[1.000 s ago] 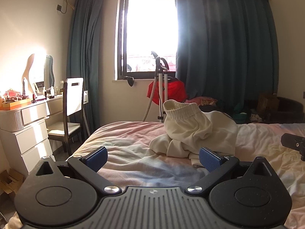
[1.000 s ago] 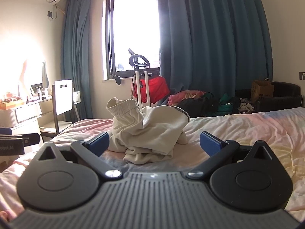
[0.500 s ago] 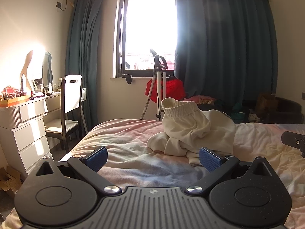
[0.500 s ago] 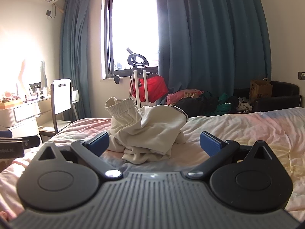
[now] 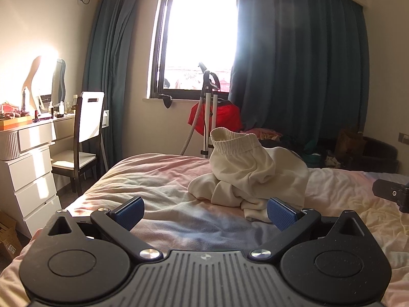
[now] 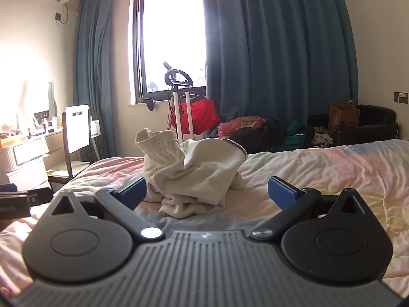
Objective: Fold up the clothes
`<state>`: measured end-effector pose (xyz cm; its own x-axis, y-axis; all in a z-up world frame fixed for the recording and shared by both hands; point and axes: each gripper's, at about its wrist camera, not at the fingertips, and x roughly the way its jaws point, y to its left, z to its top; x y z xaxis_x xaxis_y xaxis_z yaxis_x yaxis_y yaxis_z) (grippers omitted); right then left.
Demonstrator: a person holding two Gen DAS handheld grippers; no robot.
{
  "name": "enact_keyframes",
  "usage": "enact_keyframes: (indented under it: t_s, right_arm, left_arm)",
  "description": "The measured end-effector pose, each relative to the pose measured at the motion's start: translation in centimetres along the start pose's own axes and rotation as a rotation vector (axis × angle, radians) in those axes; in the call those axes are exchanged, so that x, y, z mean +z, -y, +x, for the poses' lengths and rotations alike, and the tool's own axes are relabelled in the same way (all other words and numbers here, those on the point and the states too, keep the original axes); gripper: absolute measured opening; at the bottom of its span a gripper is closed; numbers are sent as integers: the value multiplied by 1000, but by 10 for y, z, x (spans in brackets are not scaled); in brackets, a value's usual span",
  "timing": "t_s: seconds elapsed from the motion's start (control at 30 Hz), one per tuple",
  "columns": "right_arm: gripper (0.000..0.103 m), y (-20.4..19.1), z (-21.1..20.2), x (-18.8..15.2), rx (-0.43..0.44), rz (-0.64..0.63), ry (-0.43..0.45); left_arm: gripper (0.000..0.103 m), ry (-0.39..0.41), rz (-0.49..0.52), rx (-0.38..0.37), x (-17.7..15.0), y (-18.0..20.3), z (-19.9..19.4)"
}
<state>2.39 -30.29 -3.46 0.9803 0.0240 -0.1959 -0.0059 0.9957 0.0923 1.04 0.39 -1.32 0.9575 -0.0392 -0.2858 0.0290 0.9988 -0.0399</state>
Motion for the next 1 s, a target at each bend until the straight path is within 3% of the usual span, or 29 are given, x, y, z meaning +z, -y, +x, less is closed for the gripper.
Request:
enact_keyframes:
  t_s: [0.3,0.63,0.8,1.0]
  right_arm:
    - [103,29,0,7,-40,131,-14]
    - [103,44,-11,13,0,150,37]
    - [103,61,-6,14,17,249,0]
    - [103,72,18,0,127,376,-126]
  left_arm:
    - [103,-32,7,12,-6,4,10]
    - [103,-120,-35,-98,-3,17,57]
    - [103,-181,-209,-161,17,13,119]
    - [103,-184,-393,-135,67,18,217]
